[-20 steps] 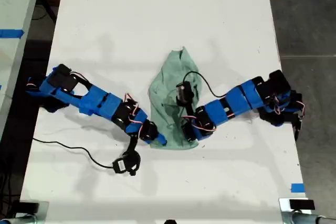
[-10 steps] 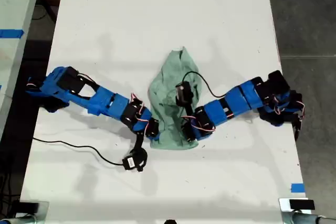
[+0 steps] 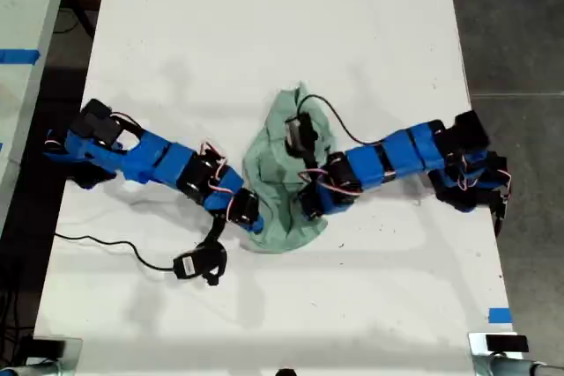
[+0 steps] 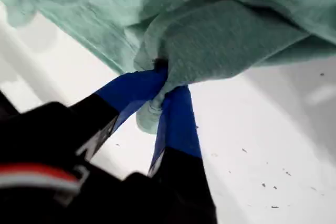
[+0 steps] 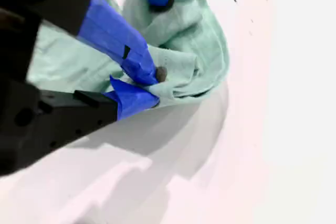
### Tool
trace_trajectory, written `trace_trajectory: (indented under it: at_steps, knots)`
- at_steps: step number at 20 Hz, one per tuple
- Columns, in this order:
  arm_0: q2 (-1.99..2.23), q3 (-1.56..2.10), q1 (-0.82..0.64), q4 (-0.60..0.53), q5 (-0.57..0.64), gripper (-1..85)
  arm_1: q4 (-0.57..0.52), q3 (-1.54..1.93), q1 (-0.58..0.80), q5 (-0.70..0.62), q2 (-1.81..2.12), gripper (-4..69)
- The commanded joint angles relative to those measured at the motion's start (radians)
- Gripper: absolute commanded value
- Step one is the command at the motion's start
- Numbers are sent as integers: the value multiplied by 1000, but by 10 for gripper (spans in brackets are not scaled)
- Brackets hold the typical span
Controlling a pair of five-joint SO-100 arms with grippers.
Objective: Fold t shirt
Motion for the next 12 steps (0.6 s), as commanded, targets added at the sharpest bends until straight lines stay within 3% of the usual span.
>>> trace_trajectory:
  at_steps: [1,6,9,10,11,12]
  knots:
    - [264,8,-160,84,54,-3,-11,-8,163,-140,279,-16]
    - [388,74,-500,216,172,-3,31,77,525,-290,414,-12]
    - [362,155,-652,219,268,-2,49,183,701,-370,414,24]
    - [328,150,-689,218,318,142,52,213,752,-397,411,77]
    - [288,146,-726,222,367,258,58,242,796,-422,408,177]
    - [247,146,-759,229,411,278,67,270,838,-442,407,239]
